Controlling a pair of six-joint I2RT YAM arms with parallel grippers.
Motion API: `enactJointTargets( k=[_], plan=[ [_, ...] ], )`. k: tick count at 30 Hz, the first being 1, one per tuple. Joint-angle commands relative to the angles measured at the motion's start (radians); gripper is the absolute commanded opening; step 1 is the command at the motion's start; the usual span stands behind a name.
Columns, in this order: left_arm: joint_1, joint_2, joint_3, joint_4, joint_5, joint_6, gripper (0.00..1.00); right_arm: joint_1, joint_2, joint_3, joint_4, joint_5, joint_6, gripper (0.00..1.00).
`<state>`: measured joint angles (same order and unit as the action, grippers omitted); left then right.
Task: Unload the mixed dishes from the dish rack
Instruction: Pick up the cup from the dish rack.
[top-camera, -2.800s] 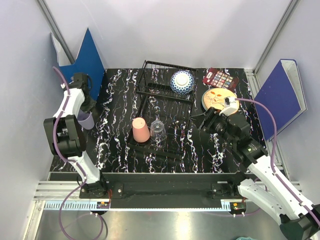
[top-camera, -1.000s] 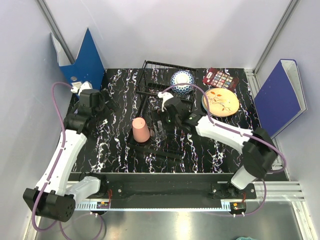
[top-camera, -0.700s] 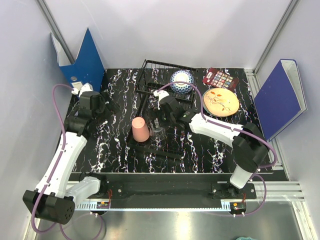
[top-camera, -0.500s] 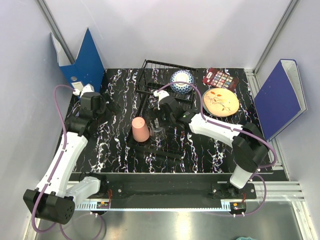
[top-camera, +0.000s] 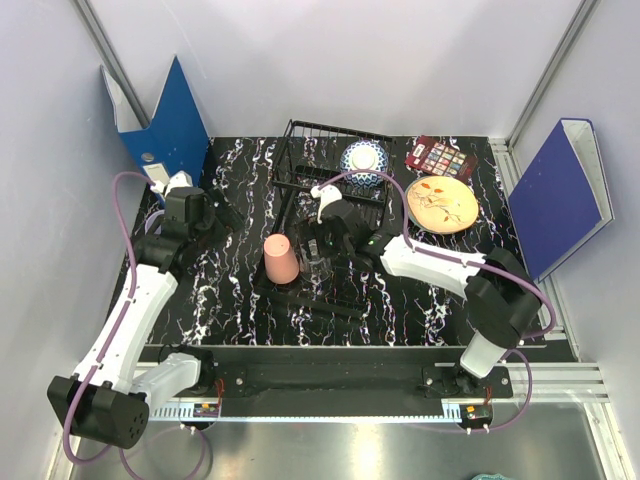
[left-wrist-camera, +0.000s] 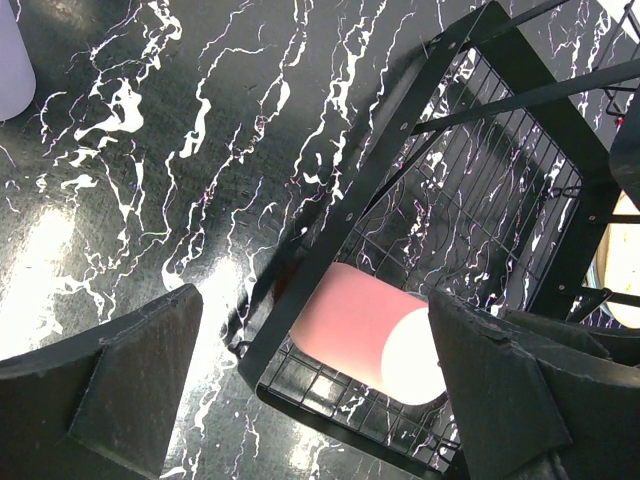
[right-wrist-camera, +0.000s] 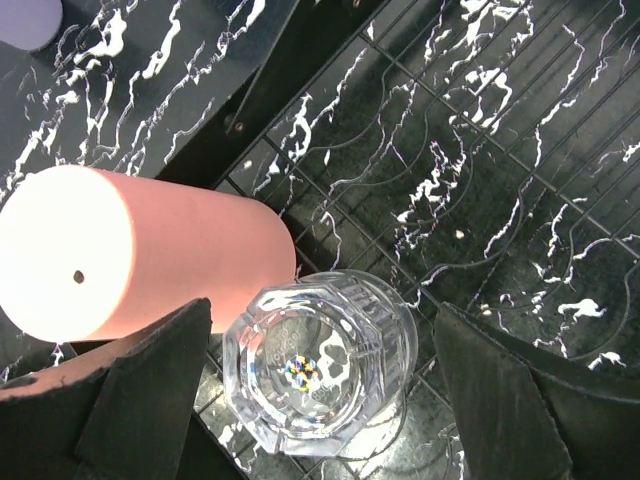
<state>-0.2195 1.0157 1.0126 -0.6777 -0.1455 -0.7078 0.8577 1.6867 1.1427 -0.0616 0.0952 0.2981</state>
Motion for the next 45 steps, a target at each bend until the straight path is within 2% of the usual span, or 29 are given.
enactJointTargets(
  k=[1,13,30,35,45],
  plan=[
    [-0.007,-0.025,0.000,0.052,0.017,-0.007,0.99,0.026,0.013,-0.063,-0.116,0.003,0.062,0.99],
    [-0.015,-0.045,-0.017,0.059,0.011,-0.022,0.99,0.049,-0.035,-0.147,-0.061,0.040,0.099,0.99],
    [-0.035,-0.054,-0.032,0.069,0.012,-0.033,0.99,0.072,-0.090,-0.126,-0.026,0.077,0.084,1.00],
    [-0.040,-0.068,-0.052,0.081,0.012,-0.036,0.99,0.076,-0.088,-0.152,0.052,0.110,0.064,1.00],
    [-0.050,-0.098,-0.095,0.124,0.014,-0.051,0.99,0.079,-0.009,-0.219,0.322,0.181,0.035,1.00]
  ],
)
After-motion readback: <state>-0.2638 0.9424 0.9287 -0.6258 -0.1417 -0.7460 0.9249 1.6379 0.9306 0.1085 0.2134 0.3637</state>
